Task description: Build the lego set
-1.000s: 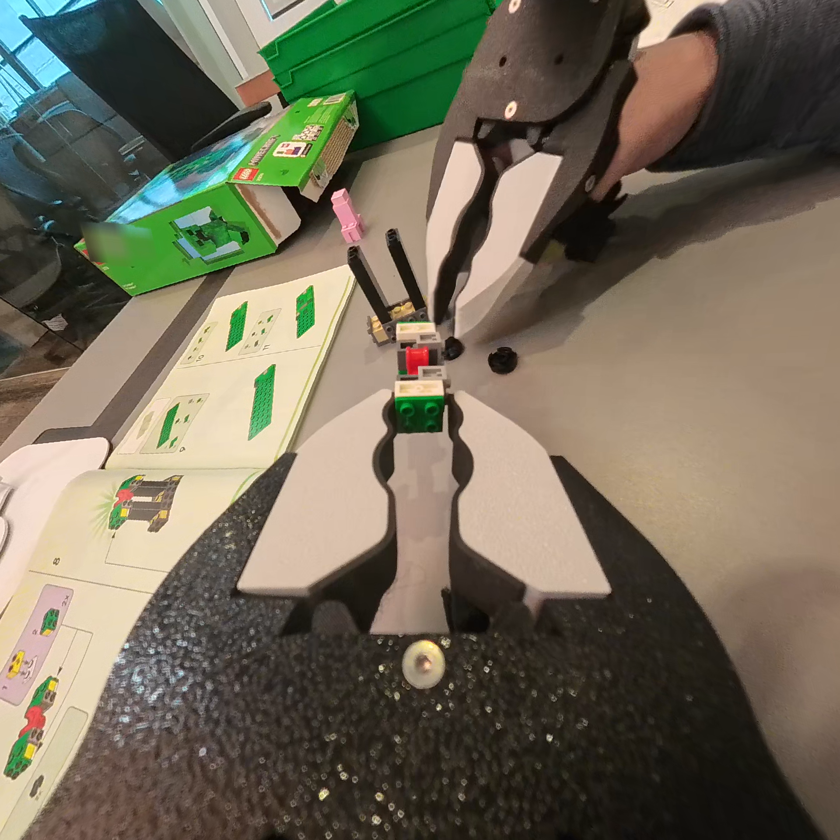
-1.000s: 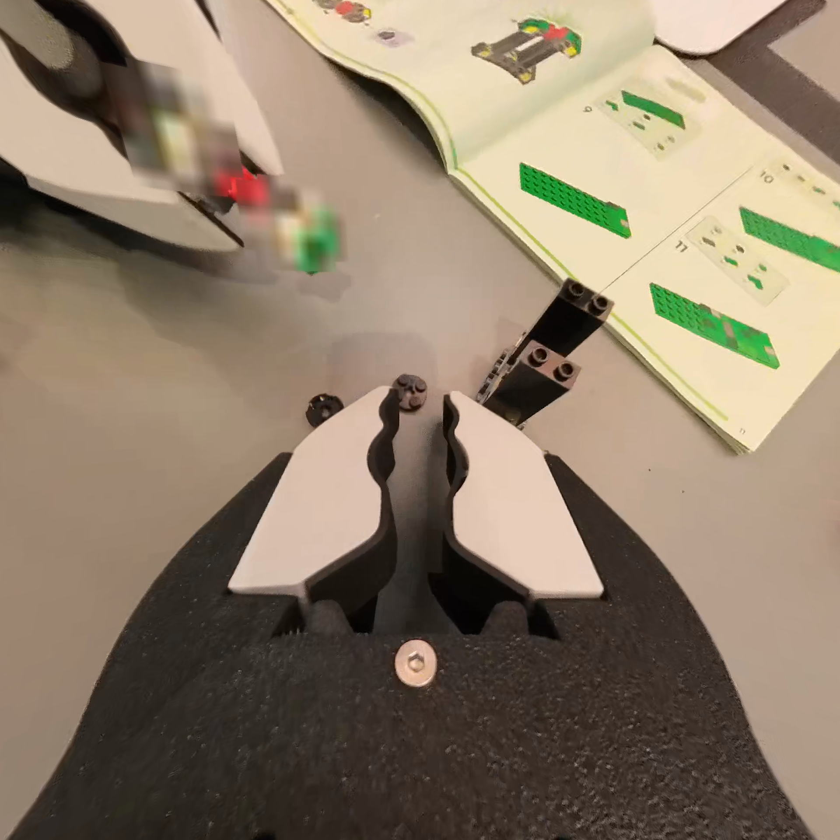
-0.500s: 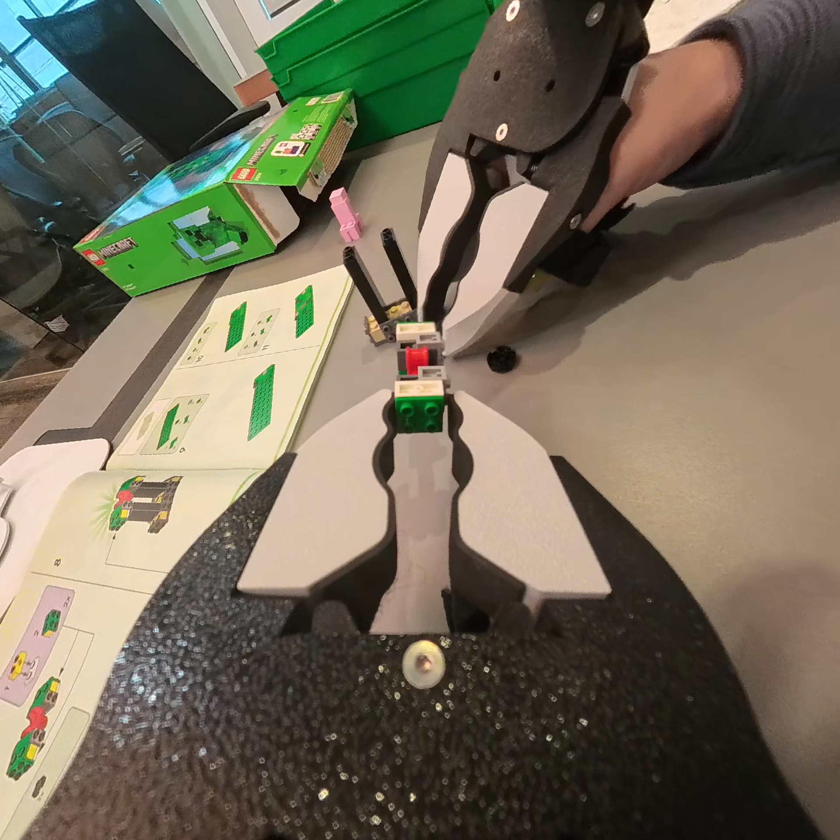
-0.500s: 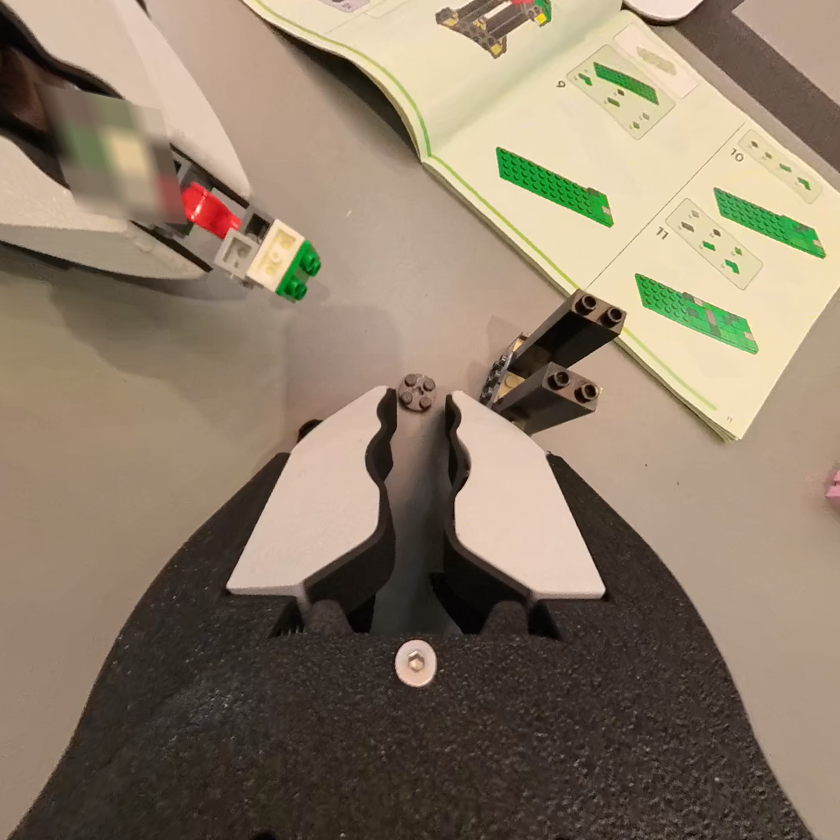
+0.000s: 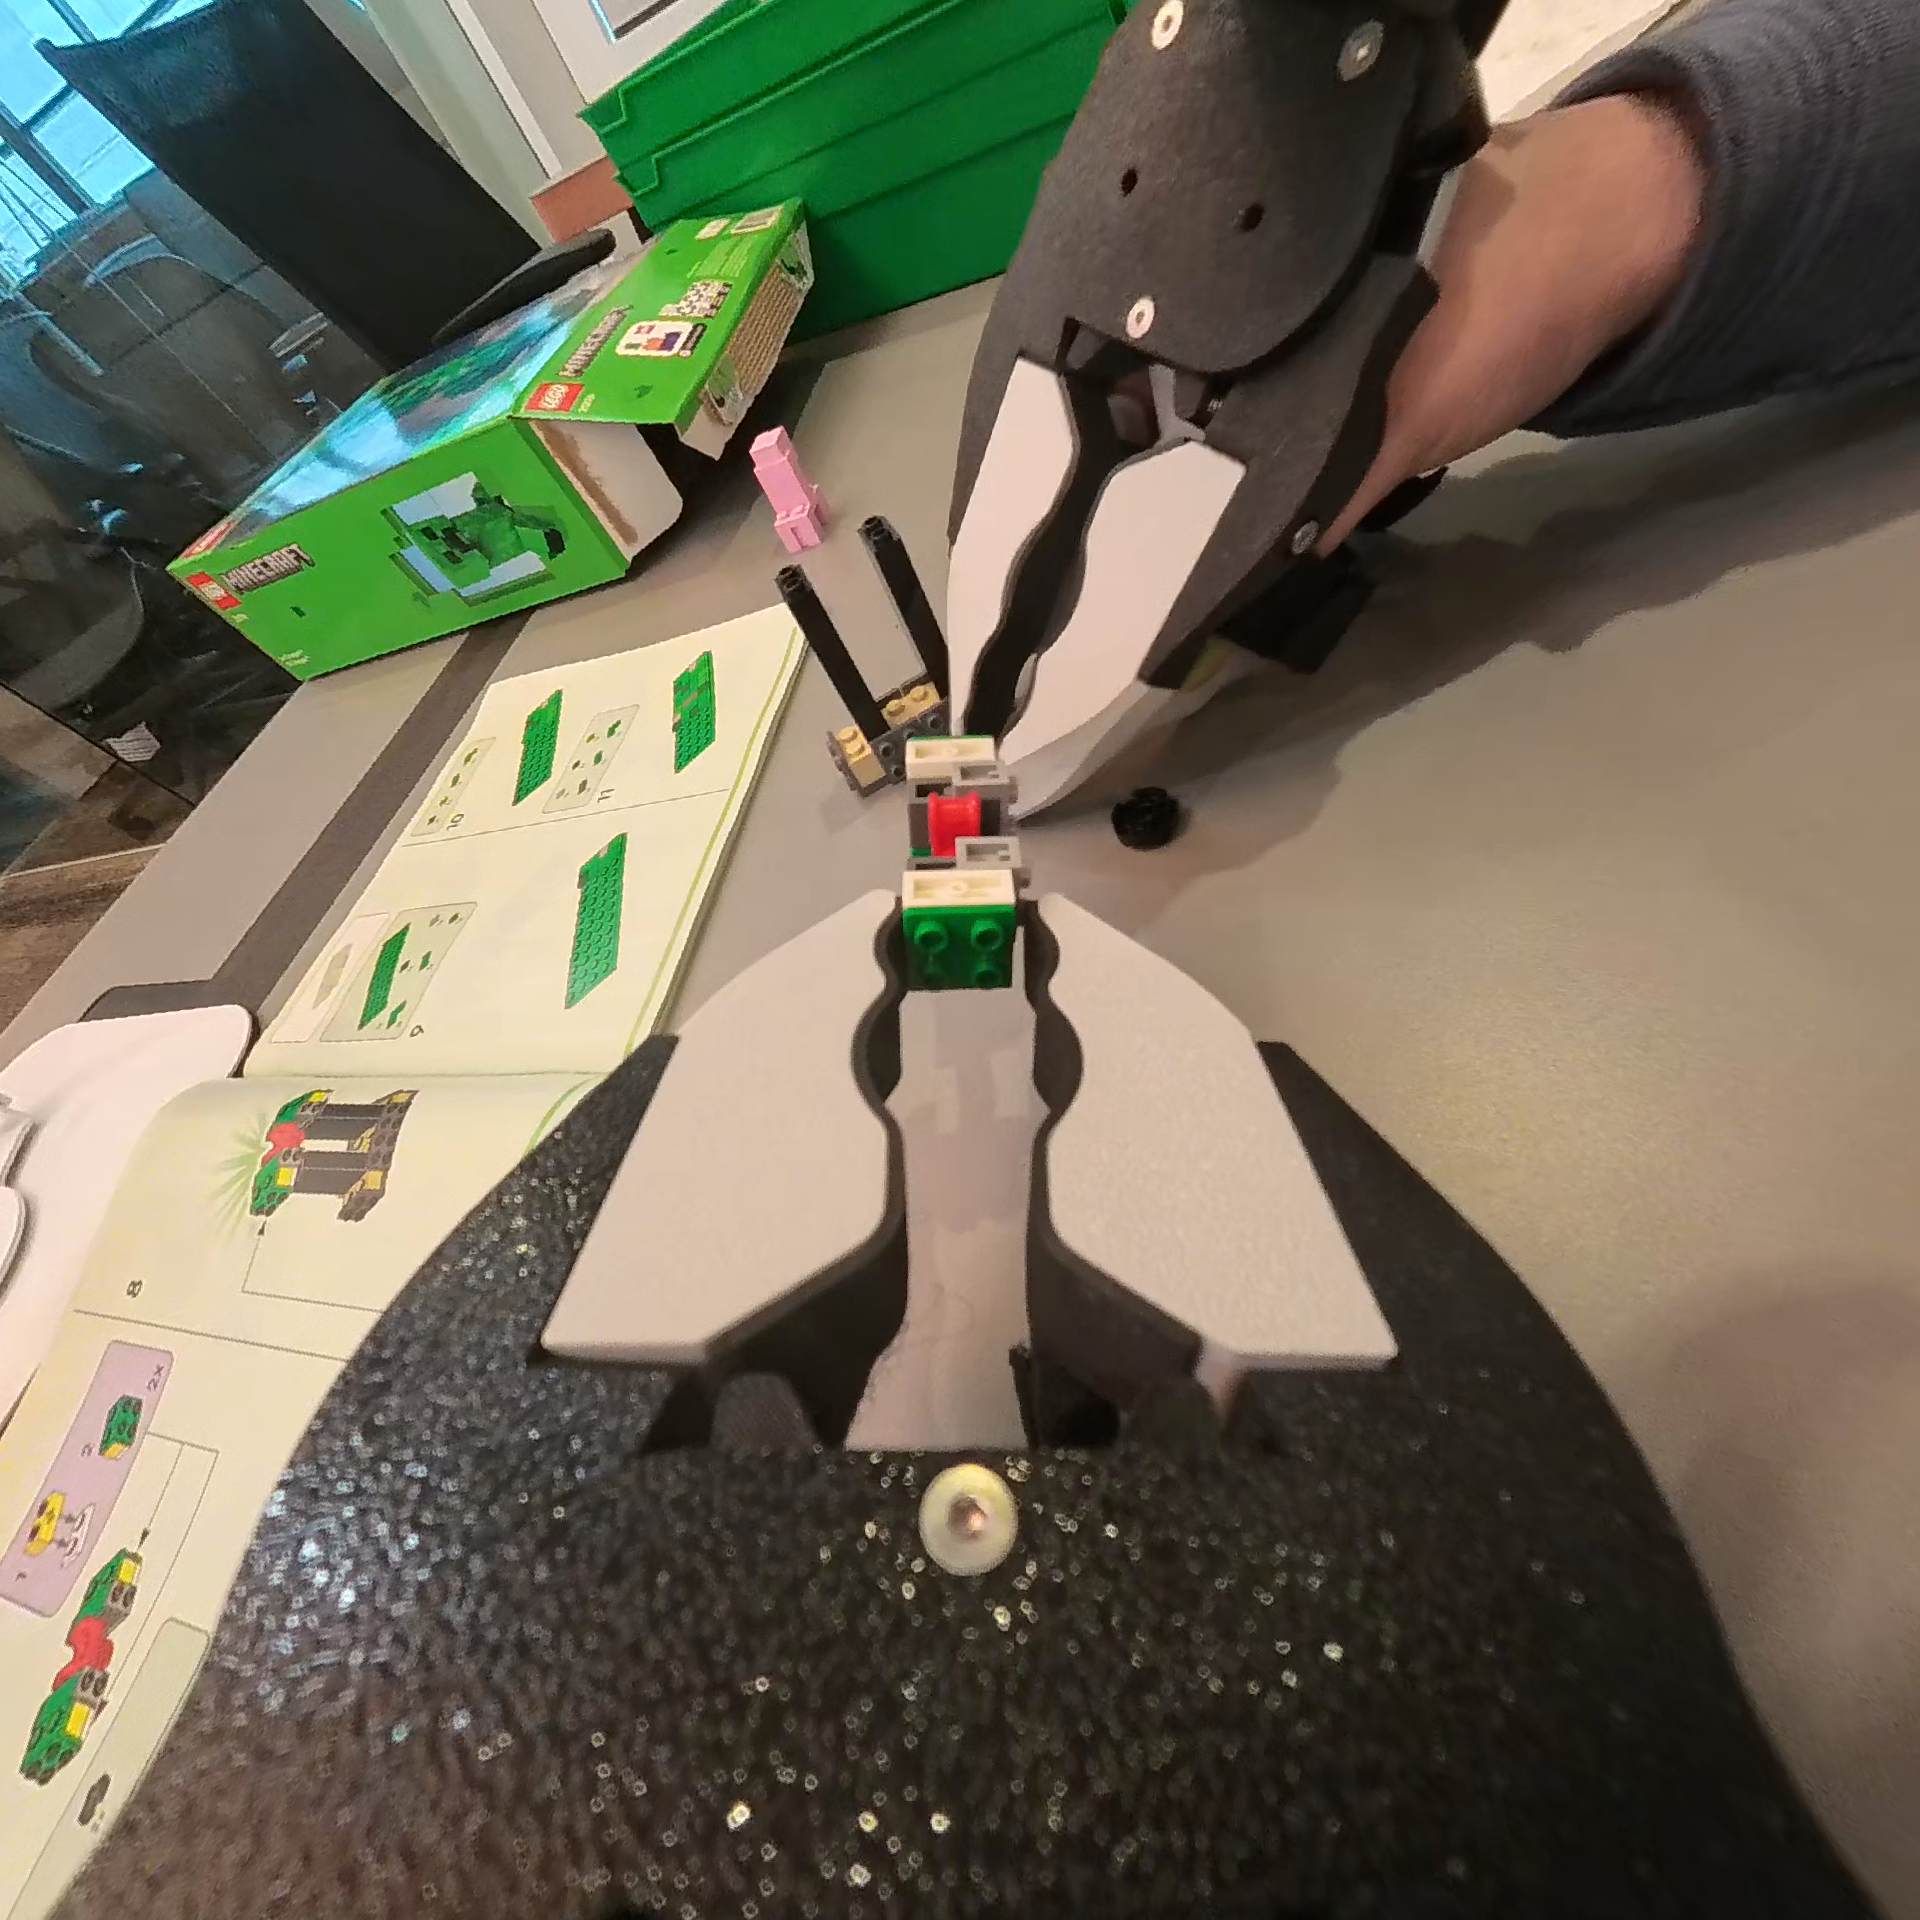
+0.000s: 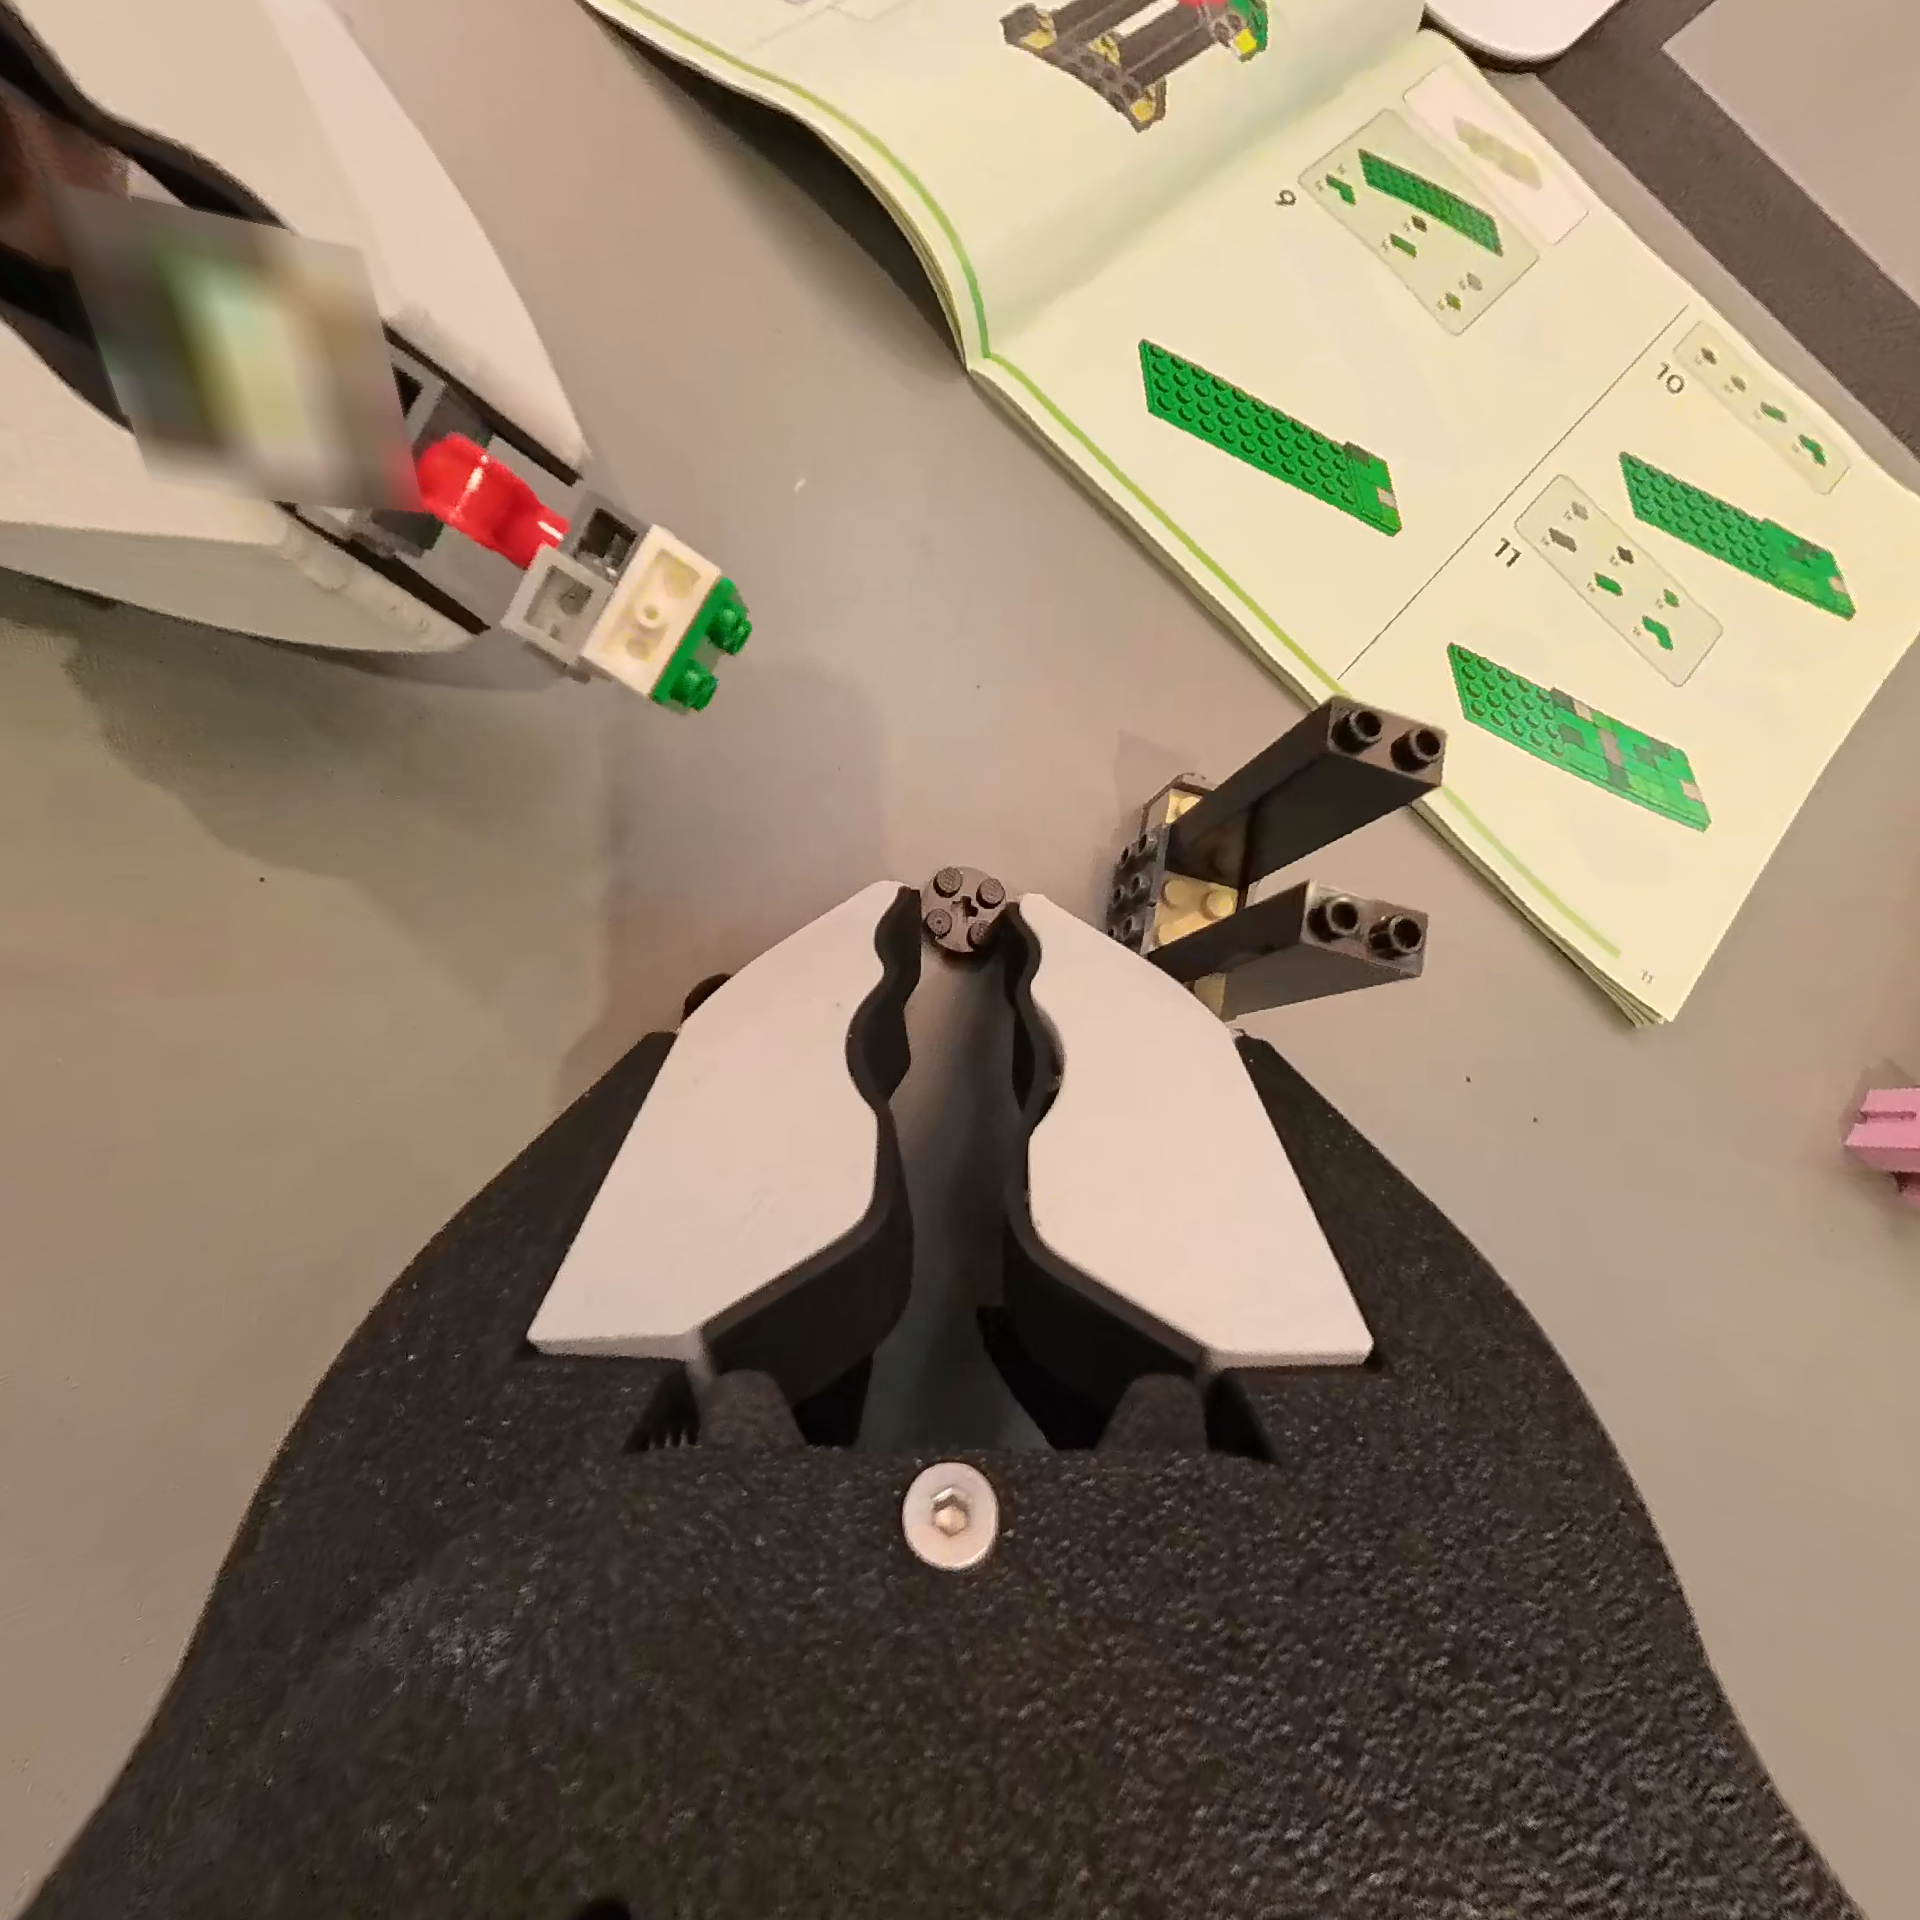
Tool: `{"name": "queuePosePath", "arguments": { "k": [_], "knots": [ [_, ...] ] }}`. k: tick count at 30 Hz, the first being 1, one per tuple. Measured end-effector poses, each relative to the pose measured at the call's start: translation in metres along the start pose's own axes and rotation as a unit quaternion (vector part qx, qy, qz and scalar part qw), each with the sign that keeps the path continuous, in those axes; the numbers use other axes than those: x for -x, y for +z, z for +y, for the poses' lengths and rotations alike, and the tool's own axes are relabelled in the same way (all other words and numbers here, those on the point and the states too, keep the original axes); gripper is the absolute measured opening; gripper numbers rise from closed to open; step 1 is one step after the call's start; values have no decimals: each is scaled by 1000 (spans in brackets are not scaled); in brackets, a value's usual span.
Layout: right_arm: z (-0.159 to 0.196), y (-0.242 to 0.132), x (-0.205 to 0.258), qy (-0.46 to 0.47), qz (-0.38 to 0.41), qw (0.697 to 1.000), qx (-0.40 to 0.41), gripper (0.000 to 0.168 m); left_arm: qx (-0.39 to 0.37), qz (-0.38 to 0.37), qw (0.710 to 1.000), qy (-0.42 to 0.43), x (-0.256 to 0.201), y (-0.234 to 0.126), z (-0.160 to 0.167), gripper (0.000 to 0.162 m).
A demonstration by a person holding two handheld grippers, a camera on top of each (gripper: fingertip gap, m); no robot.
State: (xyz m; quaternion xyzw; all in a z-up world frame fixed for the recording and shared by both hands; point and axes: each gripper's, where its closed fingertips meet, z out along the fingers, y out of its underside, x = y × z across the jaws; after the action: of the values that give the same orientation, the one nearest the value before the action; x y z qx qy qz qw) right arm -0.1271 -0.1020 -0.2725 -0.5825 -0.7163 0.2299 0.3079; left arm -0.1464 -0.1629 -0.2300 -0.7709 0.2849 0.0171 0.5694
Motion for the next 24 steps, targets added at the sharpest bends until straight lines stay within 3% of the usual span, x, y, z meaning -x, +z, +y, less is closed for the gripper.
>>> {"name": "queuePosePath", "arguments": {
  "k": [8, 13, 17, 20, 24],
  "knots": [
    [-8, -12, 2, -20, -27, 997, -63, 15, 0, 8, 1000, -12, 0, 0, 0, 20],
    [-26, -34, -2, -12, -54, 985, -163, 15, 1, 26, 999, -41, 1, 0, 0, 20],
    [-48, -59, 2, 26, -104, 959, -264, 15, -3, 25, 999, -47, 2, -1, -1, 20],
    [-66, -85, 6, 101, -193, 911, -350, 14, -2, 23, 999, -42, 1, -1, 0, 20],
    [-80, -128, -8, 250, -359, 775, -456, 15, 1, 22, 999, -38, 1, -1, 0, 20]
  ]
}}
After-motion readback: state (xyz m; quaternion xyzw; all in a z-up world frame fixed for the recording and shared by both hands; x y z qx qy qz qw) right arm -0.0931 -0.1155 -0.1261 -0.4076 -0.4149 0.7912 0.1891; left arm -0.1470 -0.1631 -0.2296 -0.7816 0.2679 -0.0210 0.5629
